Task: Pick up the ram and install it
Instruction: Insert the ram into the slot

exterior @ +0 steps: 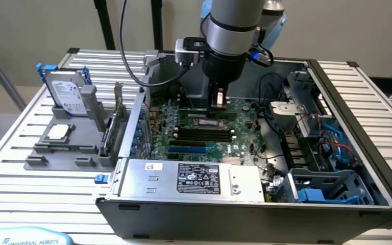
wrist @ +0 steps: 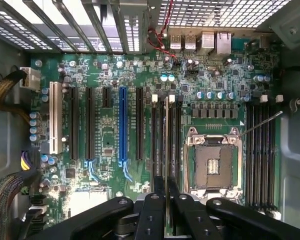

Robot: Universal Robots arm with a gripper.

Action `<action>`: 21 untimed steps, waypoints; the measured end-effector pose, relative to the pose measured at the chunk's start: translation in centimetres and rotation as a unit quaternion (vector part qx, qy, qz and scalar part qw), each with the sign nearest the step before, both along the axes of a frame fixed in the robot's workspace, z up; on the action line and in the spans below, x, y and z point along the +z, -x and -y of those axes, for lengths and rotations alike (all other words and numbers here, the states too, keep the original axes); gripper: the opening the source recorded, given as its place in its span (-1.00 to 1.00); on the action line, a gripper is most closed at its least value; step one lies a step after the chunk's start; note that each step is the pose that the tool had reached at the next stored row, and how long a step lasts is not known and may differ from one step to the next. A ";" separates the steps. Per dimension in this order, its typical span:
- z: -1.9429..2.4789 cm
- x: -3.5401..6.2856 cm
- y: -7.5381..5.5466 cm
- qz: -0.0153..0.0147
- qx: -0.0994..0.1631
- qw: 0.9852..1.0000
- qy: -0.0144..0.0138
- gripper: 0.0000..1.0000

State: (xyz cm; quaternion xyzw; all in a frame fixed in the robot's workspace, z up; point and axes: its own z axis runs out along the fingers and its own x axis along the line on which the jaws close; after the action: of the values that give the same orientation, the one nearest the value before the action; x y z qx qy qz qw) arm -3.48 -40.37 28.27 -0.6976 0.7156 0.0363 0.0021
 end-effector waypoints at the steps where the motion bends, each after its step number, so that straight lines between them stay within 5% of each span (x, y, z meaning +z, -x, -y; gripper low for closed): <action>1: 0.00 -0.18 0.0 0.000 0.000 1.000 0.000 -0.73; 21: 0.00 -3.82 -0.1 0.000 -0.003 1.000 0.001 -0.73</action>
State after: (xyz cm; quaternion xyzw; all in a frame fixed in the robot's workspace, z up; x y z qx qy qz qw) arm -3.37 -40.37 24.44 -0.6952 0.7179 0.0357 0.0016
